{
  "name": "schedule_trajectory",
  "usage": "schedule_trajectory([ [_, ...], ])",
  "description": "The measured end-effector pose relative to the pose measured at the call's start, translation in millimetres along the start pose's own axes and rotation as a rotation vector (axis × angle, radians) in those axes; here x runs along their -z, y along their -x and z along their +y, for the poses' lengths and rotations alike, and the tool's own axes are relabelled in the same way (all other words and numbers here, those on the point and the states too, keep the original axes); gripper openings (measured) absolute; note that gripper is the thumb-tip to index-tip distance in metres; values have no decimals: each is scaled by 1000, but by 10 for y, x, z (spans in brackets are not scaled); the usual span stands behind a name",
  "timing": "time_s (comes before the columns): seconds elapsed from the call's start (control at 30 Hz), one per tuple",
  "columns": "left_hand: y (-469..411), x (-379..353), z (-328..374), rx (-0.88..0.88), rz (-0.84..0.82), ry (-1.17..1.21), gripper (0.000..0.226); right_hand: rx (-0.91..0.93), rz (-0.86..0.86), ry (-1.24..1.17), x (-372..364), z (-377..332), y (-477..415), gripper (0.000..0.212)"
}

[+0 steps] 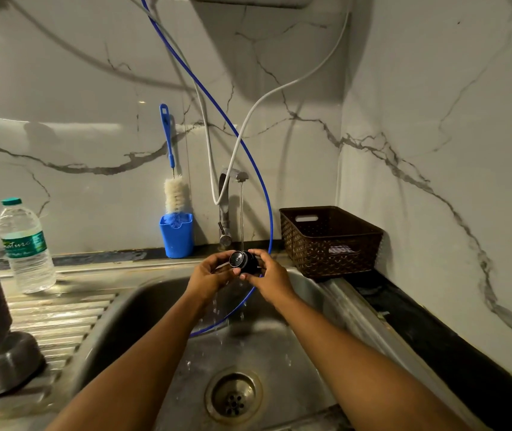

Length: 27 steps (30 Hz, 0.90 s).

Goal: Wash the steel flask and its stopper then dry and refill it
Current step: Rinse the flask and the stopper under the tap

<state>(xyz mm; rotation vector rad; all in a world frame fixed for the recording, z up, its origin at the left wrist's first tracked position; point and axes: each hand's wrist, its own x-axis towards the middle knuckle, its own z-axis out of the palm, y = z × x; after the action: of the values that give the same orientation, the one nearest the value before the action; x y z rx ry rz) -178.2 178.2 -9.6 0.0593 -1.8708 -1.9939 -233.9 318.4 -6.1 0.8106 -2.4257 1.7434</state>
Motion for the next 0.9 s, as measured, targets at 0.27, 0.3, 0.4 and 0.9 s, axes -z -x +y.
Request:
schedule_trajectory([
  [0.27, 15, 48, -44, 16, -23, -36, 40, -74, 62, -75, -30, -5, 7, 53],
  [0.3, 13, 51, -51, 12, -19, -58, 38, -91, 61, -110, -32, -3, 8, 53],
  [0.4, 2, 46, -56, -4, -12, -76, 39, -123, 47, -221, -28, -5, 17, 53],
  [0.9, -56, -136, -53, -85, 91, -149, 30, -299, 27, -674, 7, 17, -18, 45],
])
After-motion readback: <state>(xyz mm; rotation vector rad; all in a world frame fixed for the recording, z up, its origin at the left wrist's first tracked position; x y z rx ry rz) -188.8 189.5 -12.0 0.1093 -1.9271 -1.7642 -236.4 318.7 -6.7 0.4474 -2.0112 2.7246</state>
